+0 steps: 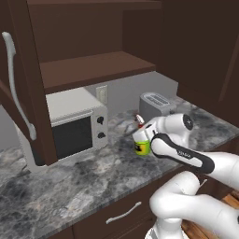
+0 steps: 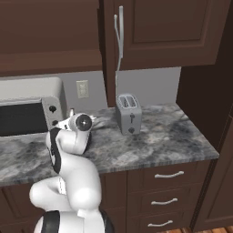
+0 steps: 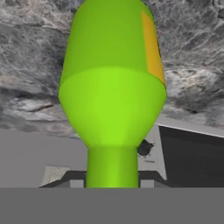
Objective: Move the cutting board and knife to the sink. Then move spray from the cabinet to the counter.
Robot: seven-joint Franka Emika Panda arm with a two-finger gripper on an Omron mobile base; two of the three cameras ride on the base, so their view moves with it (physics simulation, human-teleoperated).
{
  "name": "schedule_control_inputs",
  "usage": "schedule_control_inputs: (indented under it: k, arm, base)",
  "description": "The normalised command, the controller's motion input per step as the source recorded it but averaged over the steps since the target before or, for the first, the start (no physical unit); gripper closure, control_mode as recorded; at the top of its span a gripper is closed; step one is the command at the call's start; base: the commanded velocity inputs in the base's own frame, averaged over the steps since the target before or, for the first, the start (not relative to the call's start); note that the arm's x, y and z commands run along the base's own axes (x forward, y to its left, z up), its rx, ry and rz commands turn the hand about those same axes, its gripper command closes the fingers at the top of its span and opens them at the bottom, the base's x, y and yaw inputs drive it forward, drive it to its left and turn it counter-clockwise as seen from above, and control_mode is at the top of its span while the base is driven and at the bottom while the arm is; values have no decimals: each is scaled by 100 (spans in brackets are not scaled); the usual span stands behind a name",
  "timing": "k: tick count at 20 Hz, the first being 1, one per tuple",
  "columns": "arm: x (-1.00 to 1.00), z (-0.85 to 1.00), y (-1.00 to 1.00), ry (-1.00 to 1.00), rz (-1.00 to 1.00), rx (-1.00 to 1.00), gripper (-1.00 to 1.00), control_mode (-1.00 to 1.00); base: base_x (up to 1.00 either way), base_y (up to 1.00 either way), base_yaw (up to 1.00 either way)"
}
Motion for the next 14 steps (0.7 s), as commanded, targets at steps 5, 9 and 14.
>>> schedule_control_inputs:
  k: [5,9,14]
  arm:
    - [7,-64,0,-8,0,2,100,-100]
    - [0,-80,0,-12,0,8,100,-100]
    - [2,-84,0,-11,0,9,100,-100]
  base:
    - [0,0,0]
    - [0,0,0]
    - [0,0,0]
